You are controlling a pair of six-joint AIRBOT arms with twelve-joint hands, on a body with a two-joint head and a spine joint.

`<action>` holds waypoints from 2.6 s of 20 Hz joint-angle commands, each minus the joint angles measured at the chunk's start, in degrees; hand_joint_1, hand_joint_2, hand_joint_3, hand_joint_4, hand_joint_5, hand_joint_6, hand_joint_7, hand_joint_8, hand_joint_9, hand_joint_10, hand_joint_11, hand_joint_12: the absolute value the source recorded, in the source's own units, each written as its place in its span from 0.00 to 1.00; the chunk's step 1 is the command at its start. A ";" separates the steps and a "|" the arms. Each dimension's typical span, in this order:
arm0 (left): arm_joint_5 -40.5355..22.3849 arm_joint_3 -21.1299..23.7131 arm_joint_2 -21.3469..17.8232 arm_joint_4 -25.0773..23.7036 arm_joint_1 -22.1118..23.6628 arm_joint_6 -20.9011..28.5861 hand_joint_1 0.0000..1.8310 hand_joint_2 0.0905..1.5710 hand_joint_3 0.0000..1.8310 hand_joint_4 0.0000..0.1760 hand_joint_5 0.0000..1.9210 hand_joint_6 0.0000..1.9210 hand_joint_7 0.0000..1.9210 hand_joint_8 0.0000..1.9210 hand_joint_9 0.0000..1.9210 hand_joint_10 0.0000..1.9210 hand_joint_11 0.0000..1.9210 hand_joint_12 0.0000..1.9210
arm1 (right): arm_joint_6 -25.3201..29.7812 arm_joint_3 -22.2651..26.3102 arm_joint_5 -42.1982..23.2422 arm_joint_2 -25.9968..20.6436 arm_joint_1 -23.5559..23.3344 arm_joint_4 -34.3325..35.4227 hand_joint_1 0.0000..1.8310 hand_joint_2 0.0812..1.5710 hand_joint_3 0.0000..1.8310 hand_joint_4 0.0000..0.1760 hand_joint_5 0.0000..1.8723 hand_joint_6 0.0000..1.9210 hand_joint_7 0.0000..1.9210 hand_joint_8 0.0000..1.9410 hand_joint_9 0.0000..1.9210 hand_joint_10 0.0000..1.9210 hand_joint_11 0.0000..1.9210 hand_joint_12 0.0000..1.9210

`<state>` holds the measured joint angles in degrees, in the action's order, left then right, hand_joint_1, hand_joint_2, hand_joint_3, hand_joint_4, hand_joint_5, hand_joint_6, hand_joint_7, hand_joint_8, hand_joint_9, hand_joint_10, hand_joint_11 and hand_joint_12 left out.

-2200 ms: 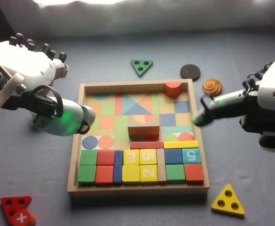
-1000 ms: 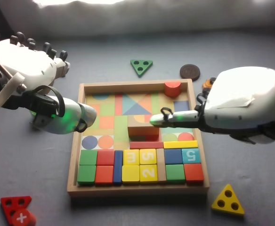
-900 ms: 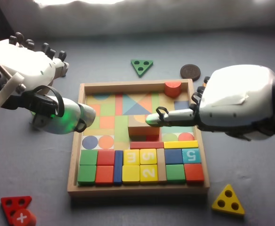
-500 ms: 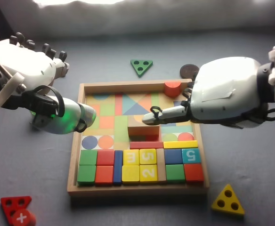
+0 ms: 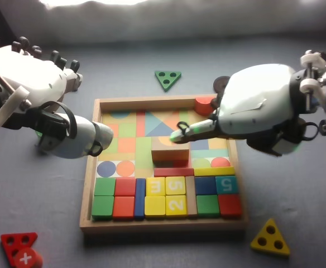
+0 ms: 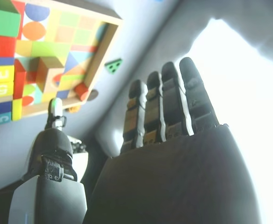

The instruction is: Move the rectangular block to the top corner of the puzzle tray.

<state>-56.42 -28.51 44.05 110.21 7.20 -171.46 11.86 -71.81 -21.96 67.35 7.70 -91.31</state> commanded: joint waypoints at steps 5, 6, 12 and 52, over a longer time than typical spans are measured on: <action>-0.03 0.17 -0.62 -4.60 0.57 -0.29 0.00 0.74 0.00 0.00 0.05 0.00 0.05 0.00 0.05 0.00 0.00 0.13 | -0.16 -2.60 -0.72 1.59 -0.37 1.21 0.80 0.43 0.64 0.00 0.01 0.14 0.46 0.97 0.77 1.00 0.84 1.00; -0.03 0.17 -0.62 -4.64 0.56 -0.29 0.00 0.74 0.00 0.00 0.05 0.00 0.05 0.00 0.05 0.00 0.00 0.13 | -0.16 -2.71 -0.72 1.76 -0.36 0.95 0.80 0.43 0.64 0.00 0.01 0.14 0.46 0.97 0.77 1.00 0.84 1.00; -0.01 0.19 -0.62 -4.17 0.55 -0.29 0.00 0.74 0.00 0.00 0.05 0.00 0.05 0.00 0.05 0.00 0.00 0.14 | -0.17 -3.21 -0.67 2.53 -0.23 -0.13 0.93 0.47 0.48 0.00 0.03 0.14 0.55 1.00 0.78 1.00 0.86 1.00; -0.04 0.19 -0.62 -3.91 0.69 -0.29 0.00 0.74 0.00 0.00 0.07 0.00 0.07 0.00 0.07 0.00 0.00 0.15 | 6.55 -3.61 -2.50 2.42 -3.29 -9.56 0.92 0.64 0.11 0.00 0.03 0.00 0.59 1.00 0.65 1.00 0.65 1.00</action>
<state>-56.45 -28.51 44.05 110.61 7.20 -171.46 18.44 -75.33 -24.32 70.48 4.71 -102.89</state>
